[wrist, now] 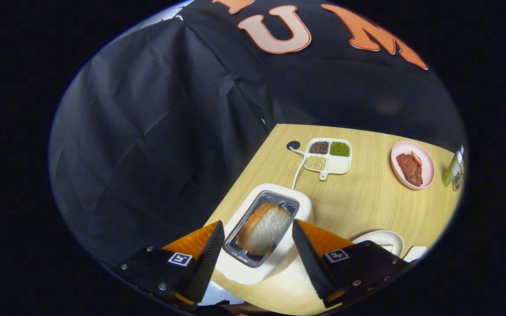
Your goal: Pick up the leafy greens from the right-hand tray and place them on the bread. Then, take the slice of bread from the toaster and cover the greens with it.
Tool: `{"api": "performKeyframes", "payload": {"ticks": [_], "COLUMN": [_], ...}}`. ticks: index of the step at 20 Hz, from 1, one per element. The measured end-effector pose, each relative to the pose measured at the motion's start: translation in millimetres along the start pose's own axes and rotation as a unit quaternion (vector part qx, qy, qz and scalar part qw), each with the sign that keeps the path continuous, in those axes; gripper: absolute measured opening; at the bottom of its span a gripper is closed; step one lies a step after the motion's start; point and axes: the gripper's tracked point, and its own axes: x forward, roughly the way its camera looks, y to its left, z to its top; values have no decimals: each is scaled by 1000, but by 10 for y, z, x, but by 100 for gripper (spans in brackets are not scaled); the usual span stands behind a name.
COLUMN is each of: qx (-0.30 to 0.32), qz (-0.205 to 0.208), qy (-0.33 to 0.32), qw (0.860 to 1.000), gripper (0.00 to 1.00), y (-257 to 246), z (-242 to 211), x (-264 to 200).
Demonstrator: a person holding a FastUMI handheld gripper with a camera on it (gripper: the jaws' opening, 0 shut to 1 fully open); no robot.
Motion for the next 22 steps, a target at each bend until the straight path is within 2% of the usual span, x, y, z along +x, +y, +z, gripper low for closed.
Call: {"api": "performKeyframes", "payload": {"ticks": [6,11,15,22], "qx": [-8,1,17,22], "qz": [-18,-47,-56,-51], "qy": [33,52,72,67], "qw": [999,998,996,996], "gripper": [86,78,62,25], "y": [126,-2,-93,-164], "z": [-58,-90,-138,-167], "x": [235,388,434,360]}}
